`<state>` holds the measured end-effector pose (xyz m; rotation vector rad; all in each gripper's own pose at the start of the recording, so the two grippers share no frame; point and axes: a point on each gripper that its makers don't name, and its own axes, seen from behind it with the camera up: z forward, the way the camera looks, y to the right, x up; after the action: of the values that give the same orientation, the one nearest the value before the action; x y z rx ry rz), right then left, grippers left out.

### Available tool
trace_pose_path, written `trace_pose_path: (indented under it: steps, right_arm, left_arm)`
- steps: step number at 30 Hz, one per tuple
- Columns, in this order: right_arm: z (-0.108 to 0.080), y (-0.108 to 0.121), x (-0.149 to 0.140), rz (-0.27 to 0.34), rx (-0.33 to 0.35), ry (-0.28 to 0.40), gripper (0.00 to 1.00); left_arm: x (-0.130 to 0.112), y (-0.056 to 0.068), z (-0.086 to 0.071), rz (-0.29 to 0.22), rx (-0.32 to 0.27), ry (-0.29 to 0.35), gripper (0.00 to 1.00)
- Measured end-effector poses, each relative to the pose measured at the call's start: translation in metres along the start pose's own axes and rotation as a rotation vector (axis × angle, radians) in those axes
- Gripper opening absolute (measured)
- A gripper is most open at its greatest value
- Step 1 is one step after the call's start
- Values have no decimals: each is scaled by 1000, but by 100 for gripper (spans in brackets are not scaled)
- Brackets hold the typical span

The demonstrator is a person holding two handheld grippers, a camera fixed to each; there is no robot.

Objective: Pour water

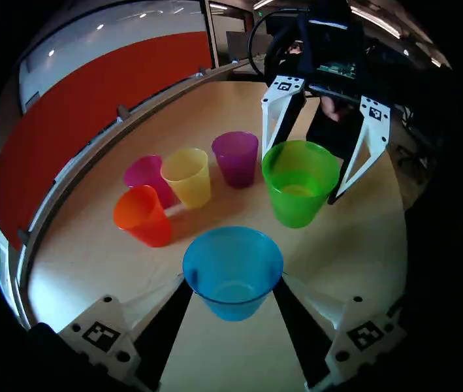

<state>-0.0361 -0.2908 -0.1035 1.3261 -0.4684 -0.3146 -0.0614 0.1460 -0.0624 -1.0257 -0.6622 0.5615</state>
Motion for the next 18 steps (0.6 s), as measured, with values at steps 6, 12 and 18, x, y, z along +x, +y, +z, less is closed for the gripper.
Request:
trace_pose_path:
  steps: [6, 12, 18]
  right_arm:
    - [4, 2, -8, -2, 0, -15, 91]
    - [8, 2, -16, -8, 1, -31, 91]
    - [11, 4, -23, -9, 1, -45, 91]
  left_arm:
    - [0, 3, 5, -5, -14, 3, 84]
    - [-2, 3, 9, -3, -16, -2, 84]
    - [-5, 2, 13, -6, -21, -9, 84]
